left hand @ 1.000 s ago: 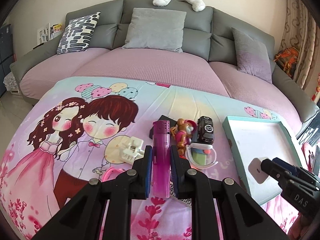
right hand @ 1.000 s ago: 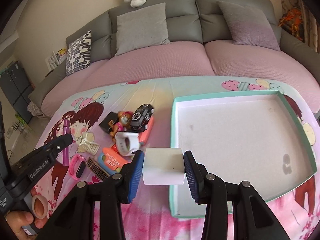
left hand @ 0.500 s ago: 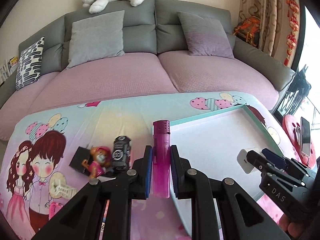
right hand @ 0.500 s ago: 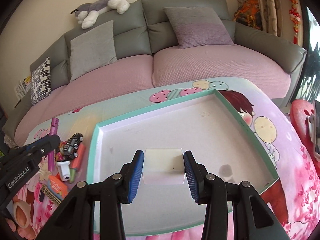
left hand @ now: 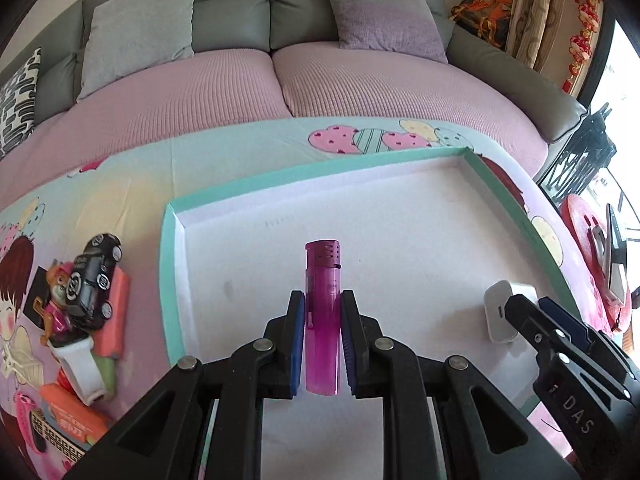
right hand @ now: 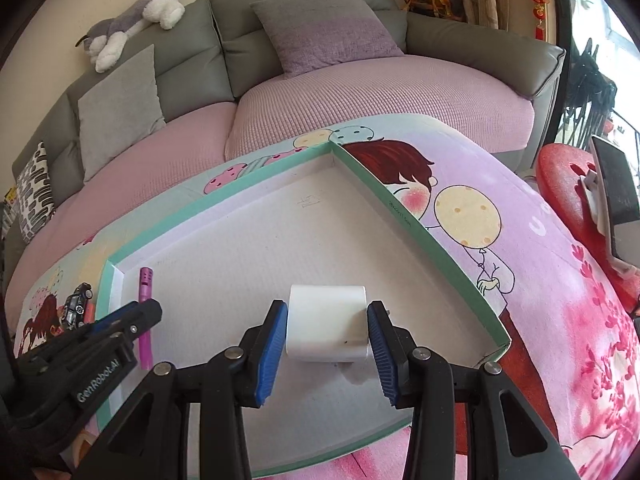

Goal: Organize rigid objects
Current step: 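Open the left gripper to drop the lighter while the right releases the charger, then move both tools back from the tray toward the object pile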

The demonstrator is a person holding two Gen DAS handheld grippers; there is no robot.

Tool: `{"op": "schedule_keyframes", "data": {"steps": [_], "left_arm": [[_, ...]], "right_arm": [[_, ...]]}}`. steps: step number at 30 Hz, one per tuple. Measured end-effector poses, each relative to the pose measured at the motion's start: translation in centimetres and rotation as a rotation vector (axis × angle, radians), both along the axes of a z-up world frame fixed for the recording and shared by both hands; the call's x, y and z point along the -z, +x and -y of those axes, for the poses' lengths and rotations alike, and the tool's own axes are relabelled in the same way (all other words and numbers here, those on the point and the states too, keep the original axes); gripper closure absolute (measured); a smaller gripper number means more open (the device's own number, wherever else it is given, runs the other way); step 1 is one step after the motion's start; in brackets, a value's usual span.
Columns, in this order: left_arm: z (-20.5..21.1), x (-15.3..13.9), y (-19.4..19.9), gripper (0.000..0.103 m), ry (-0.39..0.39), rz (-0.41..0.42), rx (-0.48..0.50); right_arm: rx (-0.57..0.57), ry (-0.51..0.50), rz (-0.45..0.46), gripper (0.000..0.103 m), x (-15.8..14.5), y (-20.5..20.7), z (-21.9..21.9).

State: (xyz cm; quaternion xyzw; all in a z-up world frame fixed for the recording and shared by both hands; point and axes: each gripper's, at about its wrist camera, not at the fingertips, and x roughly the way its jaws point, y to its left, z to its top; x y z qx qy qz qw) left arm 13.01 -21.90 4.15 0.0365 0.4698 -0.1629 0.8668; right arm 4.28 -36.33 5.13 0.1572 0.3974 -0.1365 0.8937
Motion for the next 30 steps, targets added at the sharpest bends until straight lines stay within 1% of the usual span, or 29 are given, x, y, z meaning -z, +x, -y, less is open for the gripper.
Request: {"op": "schedule_keyframes", "data": {"steps": [2, 6, 8, 10, 12, 14, 15, 16, 17, 18, 19, 20, 21, 22, 23, 24, 26, 27, 29, 30], "left_arm": [[0.2, 0.4, -0.2, 0.085, 0.011, 0.0, -0.003], [-0.3, 0.3, -0.6, 0.084, 0.012, 0.004, -0.019], [-0.8, 0.3, -0.7, 0.083, 0.002, -0.002, -0.036], [-1.5, 0.2, -0.9, 0.075, -0.01, -0.014, -0.057], [-2.2, -0.1, -1.1, 0.069, -0.024, -0.012, -0.077], [-2.9, -0.7, -1.3, 0.064, -0.032, -0.002, -0.099], [-3.2, -1.0, -1.4, 0.059, -0.033, 0.005, -0.111], [-3.6, -1.3, -1.4, 0.052, -0.033, 0.012, -0.122], [-4.1, -1.6, -1.5, 0.048, -0.034, 0.021, -0.134], [-4.5, -1.8, -1.7, 0.039, -0.034, 0.031, -0.148], [-5.0, -2.0, -1.8, 0.03, -0.031, 0.039, -0.167], [-5.6, -2.2, -1.9, 0.027, -0.029, 0.046, -0.19], [-6.2, -2.2, -1.9, 0.022, -0.027, 0.05, -0.213], [-6.9, -2.2, -1.9, 0.019, -0.027, 0.054, -0.235], [-7.5, -2.2, -1.9, 0.019, -0.027, 0.058, -0.256], [-8.2, -2.2, -1.9, 0.019, -0.025, 0.059, -0.276], [-9.4, -1.9, -1.9, 0.019, -0.017, 0.05, -0.315], [-9.9, -1.7, -1.9, 0.018, -0.017, 0.043, -0.33], [-10.8, -1.3, -1.9, 0.014, -0.047, 0.029, -0.342], [-11.0, -1.2, -1.9, 0.01, -0.064, 0.024, -0.342]], "right_arm": [[-0.004, 0.003, -0.007, 0.059, 0.1, 0.1, 0.0], [-0.021, 0.015, -0.02, 0.058, 0.2, 0.3, -0.3], [-0.023, 0.004, -0.026, 0.058, 0.2, 0.3, -0.4], [-0.021, 0.002, -0.026, 0.058, 0.1, 0.3, -0.4], [-0.017, -0.003, -0.025, 0.055, -0.1, 0.2, -0.5], [-0.017, -0.013, -0.02, 0.047, -0.2, 0.2, -0.6], [-0.018, -0.017, -0.016, 0.045, -0.4, 0.2, -0.7], [-0.02, -0.021, -0.012, 0.043, -0.5, 0.2, -0.8], [-0.023, -0.024, -0.009, 0.04, -0.6, 0.3, -0.9], [-0.027, -0.028, -0.008, 0.038, -0.6, 0.3, -1.1], [-0.029, -0.034, -0.008, 0.031, -0.6, 0.4, -1.2], [-0.033, -0.041, -0.013, 0.025, -0.5, 0.5, -1.4], [-0.04, -0.048, -0.018, 0.023, -0.4, 0.6, -1.6], [-0.046, -0.055, -0.024, 0.017, -0.3, 0.7, -1.8], [-0.051, -0.063, -0.03, 0.013, -0.2, 0.8, -2.0], [-0.055, -0.07, -0.034, 0.01, -0.1, 0.9, -2.2], [-0.065, -0.076, -0.039, 0.0, 0.0, 1.1, -2.6], [-0.071, -0.077, -0.039, 0.0, 0.0, 1.1, -2.8], [-0.083, -0.08, -0.044, 0.0, 0.2, 1.3, -3.3], [-0.088, -0.084, -0.048, 0.0, 0.2, 1.3, -3.5]]}}
